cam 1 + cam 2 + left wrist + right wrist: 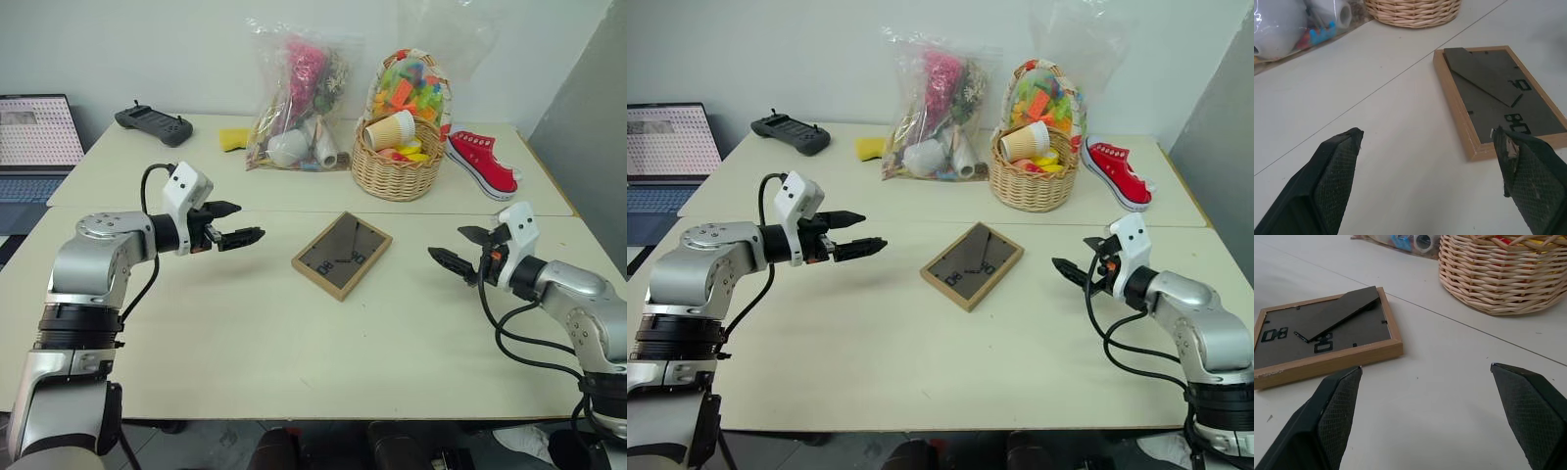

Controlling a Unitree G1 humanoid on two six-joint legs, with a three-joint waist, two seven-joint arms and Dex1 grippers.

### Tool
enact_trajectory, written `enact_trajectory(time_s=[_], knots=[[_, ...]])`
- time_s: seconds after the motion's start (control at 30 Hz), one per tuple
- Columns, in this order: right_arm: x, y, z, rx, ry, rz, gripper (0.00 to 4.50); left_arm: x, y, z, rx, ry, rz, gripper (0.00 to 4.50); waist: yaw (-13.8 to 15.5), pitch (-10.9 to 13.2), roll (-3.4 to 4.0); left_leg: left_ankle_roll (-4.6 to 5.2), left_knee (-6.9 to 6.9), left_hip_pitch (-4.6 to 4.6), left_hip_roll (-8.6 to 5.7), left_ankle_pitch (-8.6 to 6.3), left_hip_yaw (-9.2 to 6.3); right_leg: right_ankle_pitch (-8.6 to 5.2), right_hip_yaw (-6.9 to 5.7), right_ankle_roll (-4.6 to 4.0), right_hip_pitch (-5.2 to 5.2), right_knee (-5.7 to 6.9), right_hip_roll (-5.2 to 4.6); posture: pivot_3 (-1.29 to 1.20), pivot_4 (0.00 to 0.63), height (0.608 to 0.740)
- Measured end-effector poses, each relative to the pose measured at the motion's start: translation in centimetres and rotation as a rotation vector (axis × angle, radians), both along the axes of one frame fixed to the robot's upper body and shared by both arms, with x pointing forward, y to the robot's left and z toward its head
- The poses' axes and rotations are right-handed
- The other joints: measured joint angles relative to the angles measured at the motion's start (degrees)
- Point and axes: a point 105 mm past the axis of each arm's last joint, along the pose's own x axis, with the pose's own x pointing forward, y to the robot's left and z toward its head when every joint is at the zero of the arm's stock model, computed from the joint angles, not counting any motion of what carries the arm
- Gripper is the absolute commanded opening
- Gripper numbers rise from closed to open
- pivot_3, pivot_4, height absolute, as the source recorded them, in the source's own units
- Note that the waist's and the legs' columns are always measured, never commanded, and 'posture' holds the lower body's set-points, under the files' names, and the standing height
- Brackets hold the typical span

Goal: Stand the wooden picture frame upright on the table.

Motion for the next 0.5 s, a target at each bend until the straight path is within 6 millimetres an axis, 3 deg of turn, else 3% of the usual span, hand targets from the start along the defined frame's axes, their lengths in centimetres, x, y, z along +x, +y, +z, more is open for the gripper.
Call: enact_trajectory(time_s=[0.33,0.43,0.47,0.5], knots=[[-0.6,0.1,0.0,-0.036,0.015,0.065,4.46,-0.1,-0.6,-0.3,-0.008,0.019,-0.04,4.5,0.0,0.0,0.01,0.02,0.0,-0.01,0.0,0.01,-0.07,0.0,-0.06,-0.01,0.01,0.01,0.0,0.0,0.15,0.74],[-0.6,0.4,-0.3,-0.046,0.018,0.082,4.5,0.3,-0.9,-0.7,-0.022,0.026,-0.046,4.1,0.0,0.0,0.01,0.04,0.01,-0.01,-0.03,0.03,-0.06,0.0,-0.08,-0.01,0.02,0.02,0.0,0.0,0.15,0.74],[-0.5,0.4,-0.5,-0.041,0.018,0.072,4.13,0.8,-0.9,-0.8,-0.031,0.025,-0.037,3.88,0.0,0.0,0.01,0.04,0.02,-0.01,-0.05,0.03,-0.06,0.0,-0.11,-0.01,0.04,0.02,0.0,0.0,0.15,0.74],[-0.3,0.7,-0.8,-0.024,0.02,0.065,4.05,1.2,-1.0,-1.0,-0.031,0.02,-0.024,3.68,0.0,0.0,0.0,0.05,0.03,-0.03,-0.06,0.03,-0.06,0.0,-0.13,-0.01,0.04,0.02,0.01,0.0,0.15,0.74]])
